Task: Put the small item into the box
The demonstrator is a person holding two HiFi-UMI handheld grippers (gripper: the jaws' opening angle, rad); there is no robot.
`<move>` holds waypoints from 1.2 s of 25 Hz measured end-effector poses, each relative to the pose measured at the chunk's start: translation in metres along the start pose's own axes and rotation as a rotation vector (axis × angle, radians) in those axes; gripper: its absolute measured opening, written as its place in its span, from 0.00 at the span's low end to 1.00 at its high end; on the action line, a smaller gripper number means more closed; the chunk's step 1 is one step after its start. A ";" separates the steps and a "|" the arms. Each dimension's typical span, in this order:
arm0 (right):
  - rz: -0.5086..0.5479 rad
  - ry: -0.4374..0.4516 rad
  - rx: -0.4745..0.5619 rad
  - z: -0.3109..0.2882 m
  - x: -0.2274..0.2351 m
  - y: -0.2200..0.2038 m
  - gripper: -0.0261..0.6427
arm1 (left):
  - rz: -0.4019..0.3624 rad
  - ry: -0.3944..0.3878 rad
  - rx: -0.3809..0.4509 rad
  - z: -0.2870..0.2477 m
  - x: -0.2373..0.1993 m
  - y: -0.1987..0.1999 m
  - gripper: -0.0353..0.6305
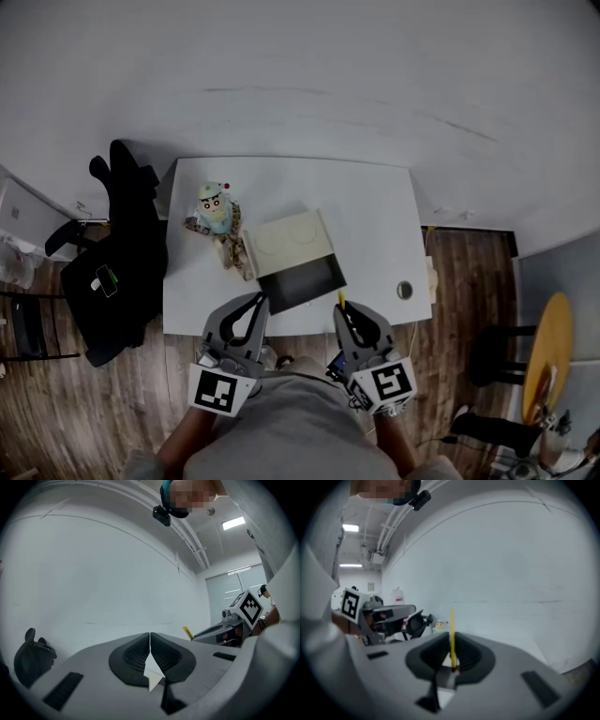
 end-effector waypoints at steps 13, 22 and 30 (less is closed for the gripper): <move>0.136 0.169 -0.145 -0.058 0.011 0.001 0.13 | 0.009 0.105 -0.006 -0.002 -0.023 -0.004 0.11; 0.226 0.384 -0.292 -0.097 0.033 -0.018 0.13 | 0.018 0.291 -0.006 -0.010 -0.010 -0.002 0.11; 0.306 0.548 -0.401 -0.123 0.047 -0.041 0.13 | 0.034 0.430 -0.021 -0.018 0.008 -0.012 0.11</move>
Point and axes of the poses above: the fingertips, and each gripper's own axes: z backward along the fingers, x to its right, y out of its top, the point moved 10 cm from there along z, backward along the fingers, and after that the axes turned 2 degrees about z, right-handed, at the moved point
